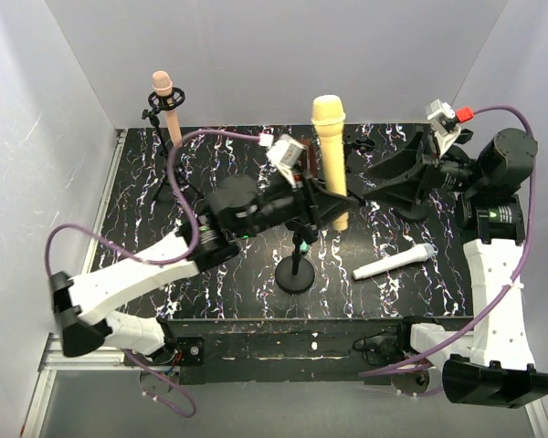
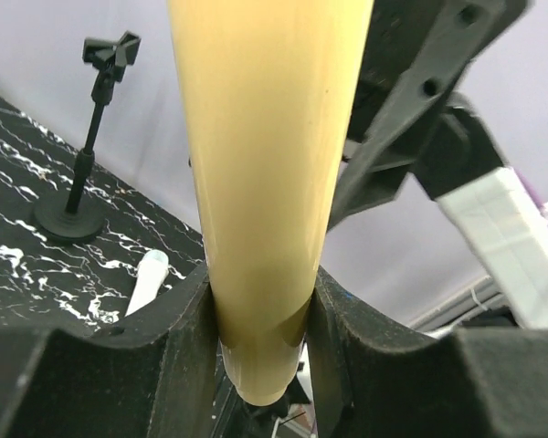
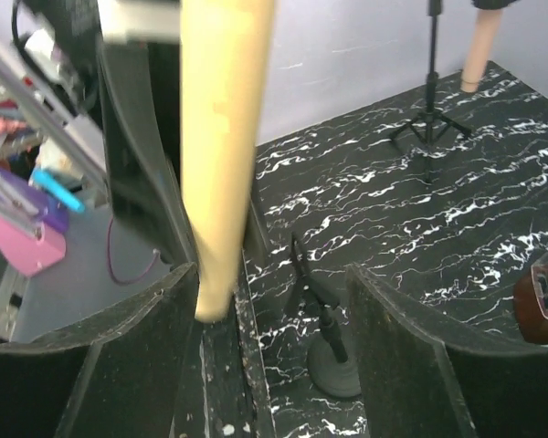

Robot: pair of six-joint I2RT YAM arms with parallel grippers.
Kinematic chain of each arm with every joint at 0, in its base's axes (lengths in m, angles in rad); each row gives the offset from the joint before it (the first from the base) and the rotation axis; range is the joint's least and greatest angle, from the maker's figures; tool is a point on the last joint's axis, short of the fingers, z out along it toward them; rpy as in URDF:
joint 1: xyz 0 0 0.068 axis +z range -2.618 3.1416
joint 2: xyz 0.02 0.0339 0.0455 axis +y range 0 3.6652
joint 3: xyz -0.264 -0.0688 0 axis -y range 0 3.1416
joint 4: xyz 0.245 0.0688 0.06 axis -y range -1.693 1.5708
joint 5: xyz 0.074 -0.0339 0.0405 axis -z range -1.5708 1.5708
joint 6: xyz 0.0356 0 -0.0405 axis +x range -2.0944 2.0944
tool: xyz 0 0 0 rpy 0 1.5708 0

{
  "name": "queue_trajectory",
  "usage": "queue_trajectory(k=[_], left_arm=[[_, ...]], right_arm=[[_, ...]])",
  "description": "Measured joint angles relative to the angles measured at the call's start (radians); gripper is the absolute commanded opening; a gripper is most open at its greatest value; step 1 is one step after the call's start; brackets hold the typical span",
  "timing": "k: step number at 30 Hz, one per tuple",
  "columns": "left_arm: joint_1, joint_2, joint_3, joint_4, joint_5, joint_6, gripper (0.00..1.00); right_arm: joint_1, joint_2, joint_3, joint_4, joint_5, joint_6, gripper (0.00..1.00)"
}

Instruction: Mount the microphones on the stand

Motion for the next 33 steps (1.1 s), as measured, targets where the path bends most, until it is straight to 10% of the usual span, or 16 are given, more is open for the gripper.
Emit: queue_trajectory(k=[19, 33], left_arm=[[0.003, -0.399, 0.075, -0.732, -0.002, 0.371, 0.0], [0.003, -0.487, 0.032, -0.94, -0.126, 0.517, 0.0]], right_arm=[[-0.106, -0.066, -0.077, -0.062, -0.128, -0.167, 0.8], [-0.122, -0.051, 0.005, -0.655, -0.003, -0.76, 0.88]])
